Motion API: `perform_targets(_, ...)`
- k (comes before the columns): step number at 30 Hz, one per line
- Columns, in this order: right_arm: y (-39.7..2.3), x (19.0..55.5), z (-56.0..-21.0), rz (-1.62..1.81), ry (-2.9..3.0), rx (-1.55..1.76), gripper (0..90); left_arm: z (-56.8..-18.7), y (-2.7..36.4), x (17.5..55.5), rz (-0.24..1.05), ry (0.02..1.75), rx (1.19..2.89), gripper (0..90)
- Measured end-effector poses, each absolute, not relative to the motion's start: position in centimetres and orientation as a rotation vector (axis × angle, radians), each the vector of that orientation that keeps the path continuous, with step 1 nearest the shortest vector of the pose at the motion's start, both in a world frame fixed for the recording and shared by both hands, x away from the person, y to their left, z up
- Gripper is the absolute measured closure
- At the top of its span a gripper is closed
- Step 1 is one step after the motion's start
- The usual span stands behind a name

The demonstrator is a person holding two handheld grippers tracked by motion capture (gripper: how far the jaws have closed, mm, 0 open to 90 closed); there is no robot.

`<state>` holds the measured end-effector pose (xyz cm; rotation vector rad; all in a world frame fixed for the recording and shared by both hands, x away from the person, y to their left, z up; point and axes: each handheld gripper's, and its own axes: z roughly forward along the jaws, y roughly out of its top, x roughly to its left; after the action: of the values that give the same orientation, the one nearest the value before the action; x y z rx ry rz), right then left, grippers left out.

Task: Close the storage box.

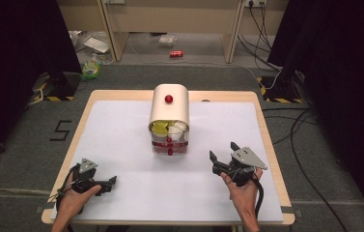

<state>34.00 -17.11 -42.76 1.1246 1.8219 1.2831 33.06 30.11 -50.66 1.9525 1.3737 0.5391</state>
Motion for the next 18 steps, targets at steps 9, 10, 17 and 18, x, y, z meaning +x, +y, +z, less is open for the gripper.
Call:
perform_targets(9,-17.5,33.3,-42.6,1.284,1.816,1.128,19.3,-50.7,30.1,33.1,0.538,1.374,1.951,0.3)
perform_targets(10,-17.6,33.3,-42.6,1.286,1.815,1.122,19.3,-50.7,30.1,33.1,0.538,1.374,1.951,0.3)
perform_targets(17,-18.2,32.8,-42.8,1.279,1.816,1.136,19.2,-50.7,30.1,33.0,0.538,1.373,1.951,0.3)
perform_targets(18,-18.3,32.7,-42.8,1.277,1.82,1.141,19.1,-50.7,30.1,33.0,0.539,1.373,1.951,0.3)
